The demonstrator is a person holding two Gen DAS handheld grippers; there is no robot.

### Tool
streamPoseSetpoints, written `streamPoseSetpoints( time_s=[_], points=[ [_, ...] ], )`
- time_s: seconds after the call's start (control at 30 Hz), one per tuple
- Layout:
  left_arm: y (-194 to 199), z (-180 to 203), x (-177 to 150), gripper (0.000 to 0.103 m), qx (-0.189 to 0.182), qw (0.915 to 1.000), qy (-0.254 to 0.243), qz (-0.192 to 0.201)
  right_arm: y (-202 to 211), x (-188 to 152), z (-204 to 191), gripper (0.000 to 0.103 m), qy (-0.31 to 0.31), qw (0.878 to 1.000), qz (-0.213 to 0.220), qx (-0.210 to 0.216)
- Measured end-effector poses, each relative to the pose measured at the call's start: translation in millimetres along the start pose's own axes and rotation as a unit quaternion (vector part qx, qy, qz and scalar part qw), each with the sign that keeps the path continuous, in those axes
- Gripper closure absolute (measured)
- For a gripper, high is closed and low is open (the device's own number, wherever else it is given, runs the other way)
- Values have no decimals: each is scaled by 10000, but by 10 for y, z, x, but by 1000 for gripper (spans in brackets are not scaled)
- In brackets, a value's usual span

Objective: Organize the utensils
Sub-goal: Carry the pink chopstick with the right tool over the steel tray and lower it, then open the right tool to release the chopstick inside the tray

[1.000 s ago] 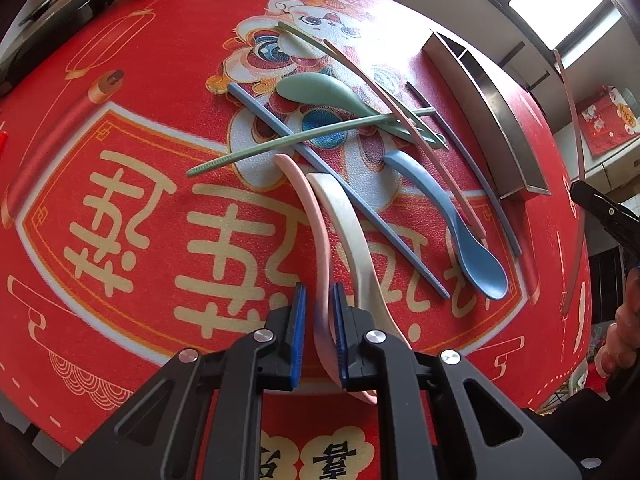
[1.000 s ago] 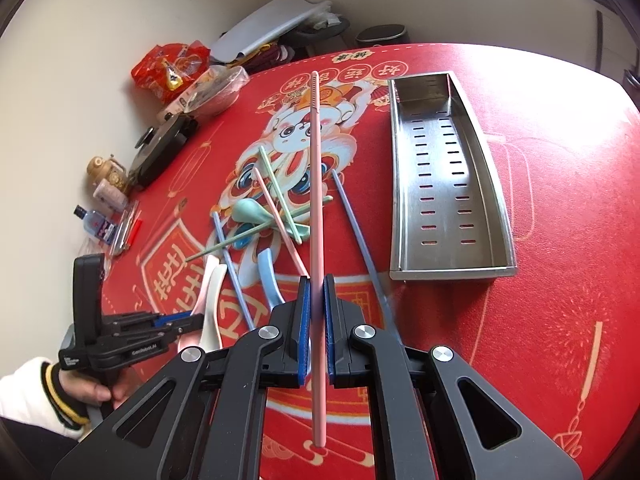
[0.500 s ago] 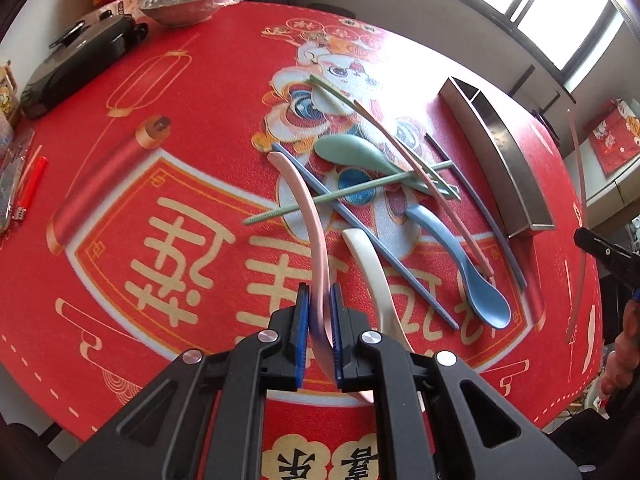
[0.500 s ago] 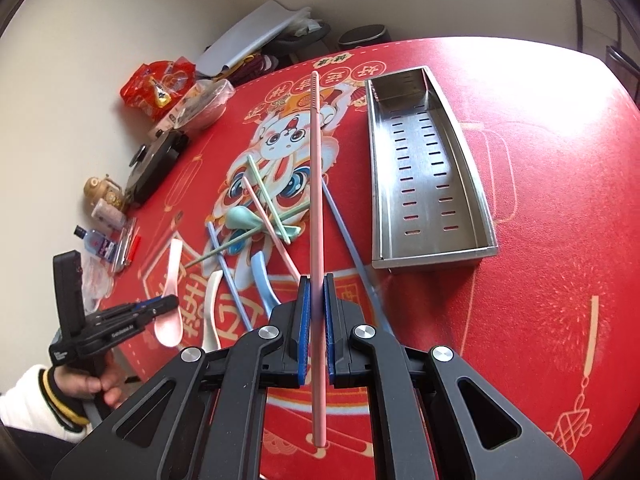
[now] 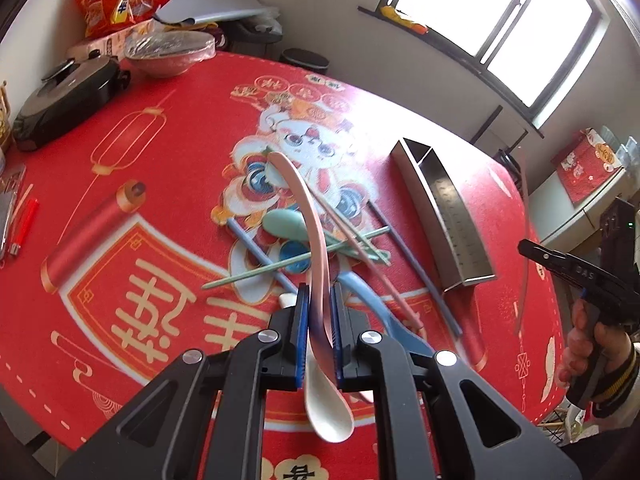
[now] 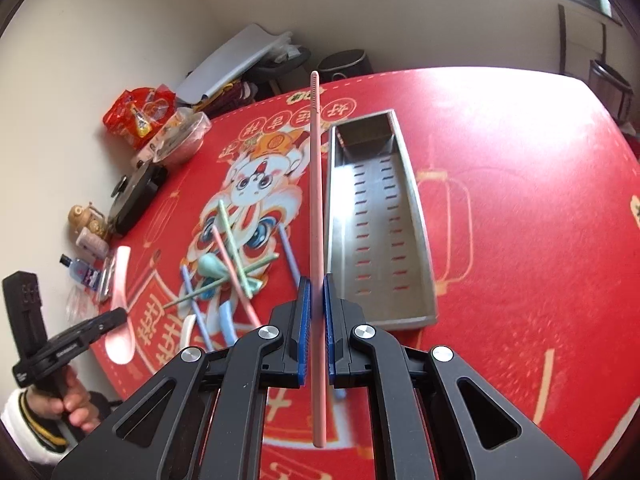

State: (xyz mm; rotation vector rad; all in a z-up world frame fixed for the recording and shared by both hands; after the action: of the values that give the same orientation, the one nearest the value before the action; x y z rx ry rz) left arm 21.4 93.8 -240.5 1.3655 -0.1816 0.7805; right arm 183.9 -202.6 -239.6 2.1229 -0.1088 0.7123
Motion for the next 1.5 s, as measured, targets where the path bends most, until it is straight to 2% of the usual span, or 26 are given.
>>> streamPoseSetpoints(
  time_s=[0.07,0.2,0.37,0.6,0.8,1.0,1.13,1.27,1.5],
  points=[
    [27,67,82,93,-138,9999,50,81,-58,183,95,97,-10,9999,37,-155],
    [102,193,245,93,-303,9990,-1,322,-207,510,210,97,-131,9996,127,-204],
    [181,241,418,93,-443,9976,-47,539,-546,694,235,97,-83,9997,-34,-242],
    [170,245,576,93,-503,9965,-166,648,-1003,630,275,97,-258,9974,-550,-376],
    [88,265,616,93,-463,9967,-344,573,-1237,522,381,97,-504,9931,-935,-495],
    [86,209,676,93,-423,9970,-230,608,-1419,505,426,97,-487,9881,-1276,-708],
    [82,173,684,93,-366,9975,-317,508,-1487,501,394,97,-455,9866,-1385,-733],
    [91,124,708,93,-395,9980,-277,416,-1440,526,386,95,-657,9872,-1318,-618],
    [79,271,790,93,-522,9975,-334,333,-1006,619,203,94,-365,9925,-903,-745]
  ],
)
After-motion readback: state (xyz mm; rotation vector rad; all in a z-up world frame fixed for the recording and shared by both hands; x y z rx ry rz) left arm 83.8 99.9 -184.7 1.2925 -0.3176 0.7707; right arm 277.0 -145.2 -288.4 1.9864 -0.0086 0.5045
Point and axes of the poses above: each gripper's, at about its wrist camera, not at the fingertips, and y roughly against the way its jaws point, z to its right, x to its top, the point moved 1 cm from there along -y, roughly the way its jaws point, and after that the axes turned 6 degrees about x, right-handed, at the moved point
